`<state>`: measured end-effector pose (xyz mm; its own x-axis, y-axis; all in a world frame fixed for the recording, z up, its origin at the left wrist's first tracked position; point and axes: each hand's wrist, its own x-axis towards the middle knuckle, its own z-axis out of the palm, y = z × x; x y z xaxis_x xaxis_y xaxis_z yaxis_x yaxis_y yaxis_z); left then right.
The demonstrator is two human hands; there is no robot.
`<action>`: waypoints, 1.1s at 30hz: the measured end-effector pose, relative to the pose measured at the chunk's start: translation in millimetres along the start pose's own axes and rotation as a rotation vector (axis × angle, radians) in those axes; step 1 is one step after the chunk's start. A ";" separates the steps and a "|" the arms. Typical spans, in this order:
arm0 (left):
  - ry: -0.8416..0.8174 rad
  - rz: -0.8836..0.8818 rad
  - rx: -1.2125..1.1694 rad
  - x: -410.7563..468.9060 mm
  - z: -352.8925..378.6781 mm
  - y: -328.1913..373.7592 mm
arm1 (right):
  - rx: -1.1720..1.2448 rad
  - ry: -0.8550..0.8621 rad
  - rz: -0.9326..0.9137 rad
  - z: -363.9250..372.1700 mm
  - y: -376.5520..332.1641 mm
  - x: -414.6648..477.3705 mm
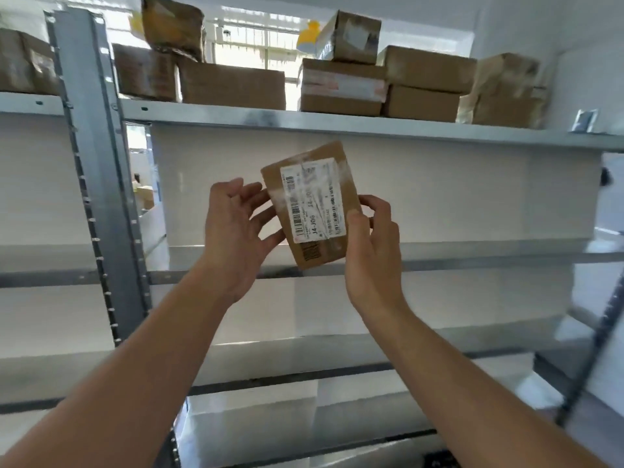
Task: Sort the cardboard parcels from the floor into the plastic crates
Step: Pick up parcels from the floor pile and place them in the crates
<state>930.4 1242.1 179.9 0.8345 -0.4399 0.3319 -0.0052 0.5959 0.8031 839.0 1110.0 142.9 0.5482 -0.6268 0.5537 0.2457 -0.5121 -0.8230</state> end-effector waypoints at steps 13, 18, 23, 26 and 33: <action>-0.387 -0.241 0.033 -12.8 114.9 -85.6 | -0.094 0.307 0.211 -136.7 20.9 -37.6; -0.477 -0.306 0.060 -42.8 169.0 -127.4 | -0.115 0.405 0.230 -198.8 39.4 -51.9; -0.548 -0.348 0.056 -80.6 226.9 -176.0 | -0.108 0.476 0.244 -270.9 62.1 -69.4; -0.568 -0.372 0.057 -106.0 267.8 -208.7 | -0.111 0.502 0.277 -325.8 80.9 -78.5; -0.532 -0.456 0.077 -150.1 359.1 -302.6 | -0.139 0.506 0.331 -449.5 135.6 -92.4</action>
<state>608.9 886.6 64.8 0.3797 -0.9151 0.1354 0.2254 0.2335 0.9458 462.3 834.6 37.0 0.1223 -0.9487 0.2916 0.0026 -0.2935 -0.9560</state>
